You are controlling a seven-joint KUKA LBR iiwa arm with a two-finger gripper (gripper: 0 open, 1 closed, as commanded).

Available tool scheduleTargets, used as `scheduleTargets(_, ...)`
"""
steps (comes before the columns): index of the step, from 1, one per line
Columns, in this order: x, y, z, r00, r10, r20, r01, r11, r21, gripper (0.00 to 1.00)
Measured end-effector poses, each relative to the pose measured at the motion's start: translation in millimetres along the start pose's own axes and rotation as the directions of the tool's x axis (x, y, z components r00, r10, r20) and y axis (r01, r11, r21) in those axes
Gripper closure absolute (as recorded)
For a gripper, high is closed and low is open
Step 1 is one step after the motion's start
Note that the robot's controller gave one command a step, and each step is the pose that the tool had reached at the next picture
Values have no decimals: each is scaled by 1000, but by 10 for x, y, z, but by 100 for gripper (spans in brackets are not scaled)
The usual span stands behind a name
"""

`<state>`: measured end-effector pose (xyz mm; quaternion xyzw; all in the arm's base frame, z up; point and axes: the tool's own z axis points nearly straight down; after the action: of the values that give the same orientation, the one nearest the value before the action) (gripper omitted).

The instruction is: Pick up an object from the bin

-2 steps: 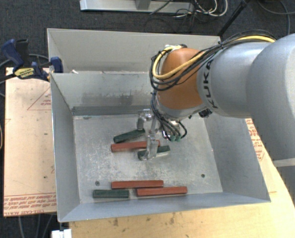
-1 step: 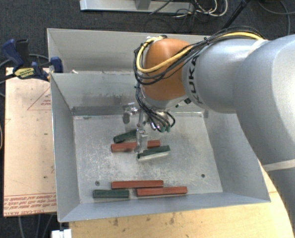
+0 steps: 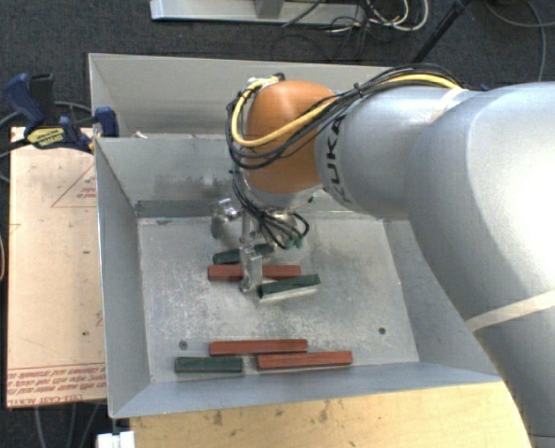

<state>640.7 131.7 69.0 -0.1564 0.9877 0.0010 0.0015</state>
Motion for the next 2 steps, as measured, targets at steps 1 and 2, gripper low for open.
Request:
scheduleTargets(1, -9, 1, -6, 1000, 1, 1, -1, 1000, 1, 0)
scheduleTargets(2, -17, 0, -19, 1000, 1, 3, -1, 1000, 1, 100)
